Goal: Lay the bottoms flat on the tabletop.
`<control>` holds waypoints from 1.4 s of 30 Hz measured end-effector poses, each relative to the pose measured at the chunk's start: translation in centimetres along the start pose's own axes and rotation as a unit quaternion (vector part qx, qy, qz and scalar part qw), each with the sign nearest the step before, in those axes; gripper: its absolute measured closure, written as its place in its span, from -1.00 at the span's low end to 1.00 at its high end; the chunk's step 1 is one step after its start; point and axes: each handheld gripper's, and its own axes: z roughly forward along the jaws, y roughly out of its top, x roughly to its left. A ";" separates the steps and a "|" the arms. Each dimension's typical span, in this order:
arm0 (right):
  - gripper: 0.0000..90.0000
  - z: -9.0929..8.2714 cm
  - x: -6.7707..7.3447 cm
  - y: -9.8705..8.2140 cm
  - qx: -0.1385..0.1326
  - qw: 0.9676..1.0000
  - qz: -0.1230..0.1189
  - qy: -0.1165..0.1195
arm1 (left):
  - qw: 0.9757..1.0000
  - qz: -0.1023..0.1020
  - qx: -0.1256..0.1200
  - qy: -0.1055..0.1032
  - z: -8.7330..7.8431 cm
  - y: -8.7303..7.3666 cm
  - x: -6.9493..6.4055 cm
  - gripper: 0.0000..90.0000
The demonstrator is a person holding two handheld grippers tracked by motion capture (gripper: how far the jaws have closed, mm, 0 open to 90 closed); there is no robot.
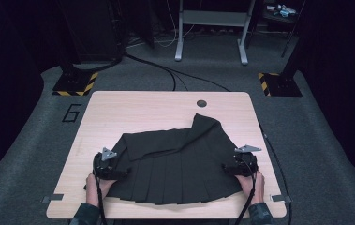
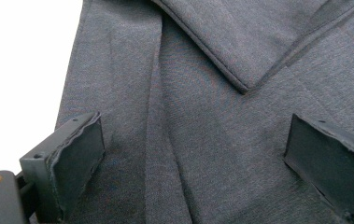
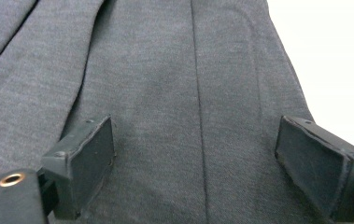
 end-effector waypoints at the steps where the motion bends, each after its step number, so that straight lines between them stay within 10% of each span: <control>1: -0.75 0.0 -0.1 0.1 0.003 1.000 -0.003 0.002 | 1.000 -0.001 0.000 0.000 0.0 0.0 0.0 -0.90; 9: -0.79 0.2 0.7 6.1 0.002 1.000 -0.011 0.014 | 1.000 0.000 0.000 0.000 0.0 0.0 0.0 -0.90; 16: -0.74 2.9 4.2 13.6 -0.006 0.998 -0.050 0.027 | 1.000 0.000 0.000 0.000 0.0 0.0 0.1 -0.90; 26: -0.69 6.9 6.5 19.7 -0.016 0.999 -0.044 0.004 | 1.000 -0.002 -0.004 0.002 0.0 0.0 0.0 -0.90; 34: -0.37 9.8 6.1 19.9 0.041 0.997 -0.057 -0.037 | 1.000 0.000 -0.003 0.001 0.0 0.0 0.1 -0.90; 42: -0.22 7.2 4.3 17.6 0.038 0.998 -0.042 -0.024 | 1.000 -0.002 -0.002 0.002 0.0 0.0 0.0 -0.90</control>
